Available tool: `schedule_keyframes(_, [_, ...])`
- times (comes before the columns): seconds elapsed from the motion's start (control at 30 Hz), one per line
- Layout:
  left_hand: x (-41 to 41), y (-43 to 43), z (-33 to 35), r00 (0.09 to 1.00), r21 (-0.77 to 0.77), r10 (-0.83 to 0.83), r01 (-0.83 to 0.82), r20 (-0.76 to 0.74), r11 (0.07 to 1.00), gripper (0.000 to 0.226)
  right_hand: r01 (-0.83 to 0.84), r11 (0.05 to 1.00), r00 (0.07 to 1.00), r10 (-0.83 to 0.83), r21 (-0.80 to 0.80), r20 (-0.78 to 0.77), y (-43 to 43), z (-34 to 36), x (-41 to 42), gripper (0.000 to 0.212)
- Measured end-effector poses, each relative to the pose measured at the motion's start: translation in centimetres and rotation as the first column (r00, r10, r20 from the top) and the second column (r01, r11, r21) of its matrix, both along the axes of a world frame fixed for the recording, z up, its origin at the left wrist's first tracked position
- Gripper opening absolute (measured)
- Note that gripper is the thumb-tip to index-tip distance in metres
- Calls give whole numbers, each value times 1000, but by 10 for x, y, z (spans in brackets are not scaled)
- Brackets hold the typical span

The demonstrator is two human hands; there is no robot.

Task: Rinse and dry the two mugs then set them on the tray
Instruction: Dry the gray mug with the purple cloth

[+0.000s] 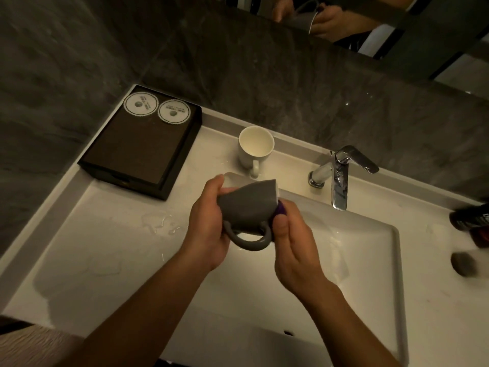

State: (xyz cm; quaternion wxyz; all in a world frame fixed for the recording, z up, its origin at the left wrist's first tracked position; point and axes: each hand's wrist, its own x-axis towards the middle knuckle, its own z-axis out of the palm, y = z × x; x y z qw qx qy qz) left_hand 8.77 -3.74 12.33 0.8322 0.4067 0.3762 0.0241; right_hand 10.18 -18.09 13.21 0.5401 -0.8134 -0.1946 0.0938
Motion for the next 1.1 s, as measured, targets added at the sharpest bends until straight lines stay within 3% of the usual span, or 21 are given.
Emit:
schedule_keyframes(0.07, [4, 2, 3, 988, 5, -50, 51, -148, 999, 28, -39, 999, 998, 41, -37, 56, 2, -5, -5, 27])
schedule_keyframes(0.13, [5, 0, 3, 991, 216, 0, 29, -135, 976, 22, -6, 1000, 1000, 6, -12, 20, 4, -8, -8, 25])
schedule_keyframes(0.23, [0, -8, -3, 999, 519, 32, -23, -9, 855, 19, 88, 993, 989, -78, 79, -128, 8, -4, -10, 26])
schedule_keyframes(0.3, [-7, -13, -5, 990, 694, 4, -100, 138, 713, 16, 167, 974, 949, -116, 155, -294, 8, 2, -5, 30])
schedule_keyframes(0.4, [-15, -13, -23, 943, 822, -137, -186, 303, 539, 33, 217, 967, 912, -152, 135, -380, 6, 6, 7, 36])
schedule_keyframes(0.43, [-15, -11, -26, 925, 818, -176, -194, 336, 541, 37, 215, 967, 914, -150, 136, -377, 5, 6, 7, 36])
schedule_keyframes(0.47, [-15, -11, -24, 929, 785, -168, -170, 328, 596, 39, 198, 972, 928, -145, 124, -343, 4, 4, 6, 35])
schedule_keyframes(0.5, [-14, -11, -17, 954, 681, -91, -134, 284, 720, 36, 178, 979, 950, -145, 96, -278, 4, 2, 4, 33])
schedule_keyframes(0.53, [-11, -12, -7, 982, 528, -18, -85, 186, 845, 34, 152, 987, 971, -137, 58, -197, 4, -1, 1, 29])
schedule_keyframes(0.57, [-7, -11, -3, 998, 273, 12, -27, 59, 962, 35, 114, 993, 988, -112, 12, -105, 3, -3, -2, 26])
schedule_keyframes(0.6, [-5, -7, 0, 998, 47, -7, 10, -69, 999, 41, 72, 997, 997, -73, -35, -17, 2, -6, -4, 24])
schedule_keyframes(0.63, [-3, -4, 2, 987, -71, -56, 46, -147, 996, 46, 31, 996, 998, -27, -83, 50, 0, -9, -5, 23])
schedule_keyframes(0.67, [-1, -1, 2, 978, -87, -96, 81, -185, 993, 48, -8, 992, 995, 20, -124, 93, 0, -12, -6, 23])
schedule_keyframes(0.73, [0, 1, 1, 977, 49, -89, 101, -193, 994, 41, -21, 990, 993, 36, -138, 112, 0, -14, -8, 23])
schedule_keyframes(0.87, [0, -7, -2, 992, 374, -16, 63, -128, 925, 32, 74, 997, 997, -73, -5, 30, 4, -7, -12, 27])
schedule_keyframes(1.03, [-8, -12, -1, 999, 717, -44, 28, 4, 696, 17, 160, 986, 969, -146, 55, -199, 3, 0, -4, 31])
schedule_keyframes(1.1, [-14, -14, -5, 991, 804, -69, -50, 113, 593, 27, 148, 986, 960, -123, 82, -252, 2, 5, 2, 39])
